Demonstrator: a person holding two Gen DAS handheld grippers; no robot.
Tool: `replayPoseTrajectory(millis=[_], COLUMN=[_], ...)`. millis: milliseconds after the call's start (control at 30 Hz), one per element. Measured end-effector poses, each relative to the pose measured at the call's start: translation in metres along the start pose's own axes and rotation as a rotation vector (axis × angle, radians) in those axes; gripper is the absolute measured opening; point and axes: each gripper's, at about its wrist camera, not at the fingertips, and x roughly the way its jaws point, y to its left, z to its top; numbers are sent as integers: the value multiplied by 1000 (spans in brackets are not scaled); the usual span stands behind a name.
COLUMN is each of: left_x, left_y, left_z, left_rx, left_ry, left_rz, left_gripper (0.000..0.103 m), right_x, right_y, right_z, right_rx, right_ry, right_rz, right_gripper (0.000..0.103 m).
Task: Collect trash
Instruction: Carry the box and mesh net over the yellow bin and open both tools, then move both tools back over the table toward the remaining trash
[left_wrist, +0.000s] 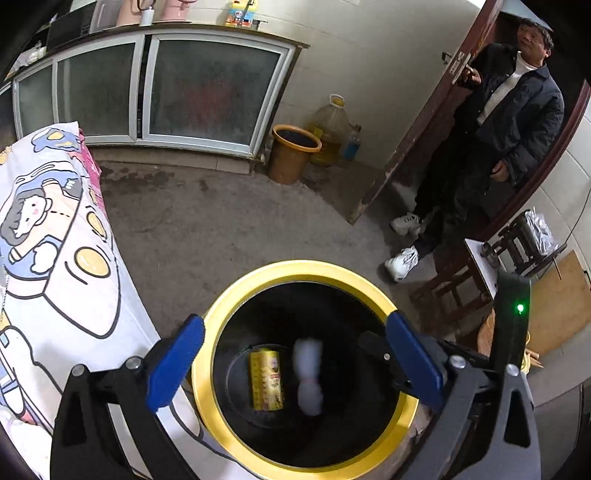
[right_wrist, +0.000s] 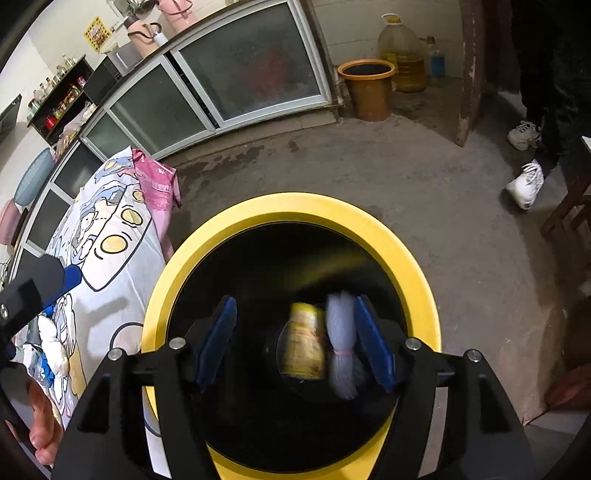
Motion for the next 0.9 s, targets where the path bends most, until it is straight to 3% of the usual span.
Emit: replayPoseTrajectory(millis=[233,467,533,667,733,800,900], left_x=[-31,-95,-119,-179,-209,-242,-284], left_y=[7,36,48,76,90,111,141], left_z=[-2,-26,-37,-69,-87,-110,-144], left_rx=[-21,-79,-84,-93,-103,-113,-133], left_ry=[-27,-67,-80,-123,-145,-168,-186], left_rz=[-6,51,44,54,85,112,226], left_gripper=[95,95,95,95,95,95,95], right_x=[-27,-53,-60,-75,-79,-82,-85], right_y=[6,27,41,81,107,136,182], right_z=[-8,-25,-34,-53,-63,-75,-96], right_rx=[-16,-77,-111,-232,-304,-390,-531], right_ry=[-32,-65,-64,-70,-57,-44,-17], right_rz=[8,29,71,159,249,284,358], right_gripper=[67,71,77,78,79,79,79])
